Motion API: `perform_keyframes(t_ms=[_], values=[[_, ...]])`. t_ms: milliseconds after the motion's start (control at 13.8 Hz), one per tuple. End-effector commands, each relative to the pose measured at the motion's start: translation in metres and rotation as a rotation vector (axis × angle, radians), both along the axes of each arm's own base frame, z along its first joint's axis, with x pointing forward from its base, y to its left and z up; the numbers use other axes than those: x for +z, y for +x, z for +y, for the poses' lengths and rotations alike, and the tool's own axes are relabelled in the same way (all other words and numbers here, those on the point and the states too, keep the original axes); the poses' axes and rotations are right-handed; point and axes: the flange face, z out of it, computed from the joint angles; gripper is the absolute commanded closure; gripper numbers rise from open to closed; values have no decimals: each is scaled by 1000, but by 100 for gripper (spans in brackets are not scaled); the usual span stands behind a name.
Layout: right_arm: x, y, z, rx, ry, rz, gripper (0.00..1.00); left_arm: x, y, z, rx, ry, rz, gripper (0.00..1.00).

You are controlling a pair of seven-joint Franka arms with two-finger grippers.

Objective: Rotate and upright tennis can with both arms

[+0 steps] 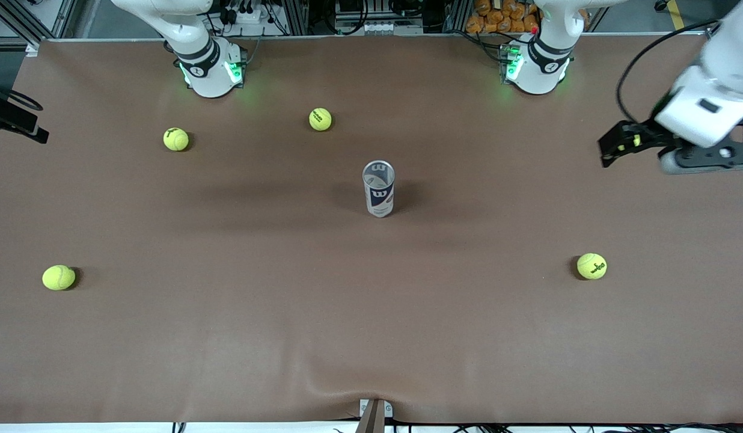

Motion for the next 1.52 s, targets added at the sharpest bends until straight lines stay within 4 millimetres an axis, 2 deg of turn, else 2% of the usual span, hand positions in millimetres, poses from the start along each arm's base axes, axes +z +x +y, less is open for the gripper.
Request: perform_keyframes(t_ms=[0, 217, 433, 650, 1445], values=[[3, 0, -1, -1, 0, -7, 0, -7, -27, 9, -8, -6, 24, 0], [3, 0, -1, -1, 0, -7, 0, -2, -28, 17, -23, -4, 15, 0], [3, 0, -1, -1, 0, -7, 0, 8, -19, 27, -37, -1, -2, 0], [3, 0, -1, -1, 0, -7, 0, 23, -13, 29, -38, -7, 17, 0], [3, 0, -1, -1, 0, -7, 0, 22, -15, 42, -15, -6, 50, 0]])
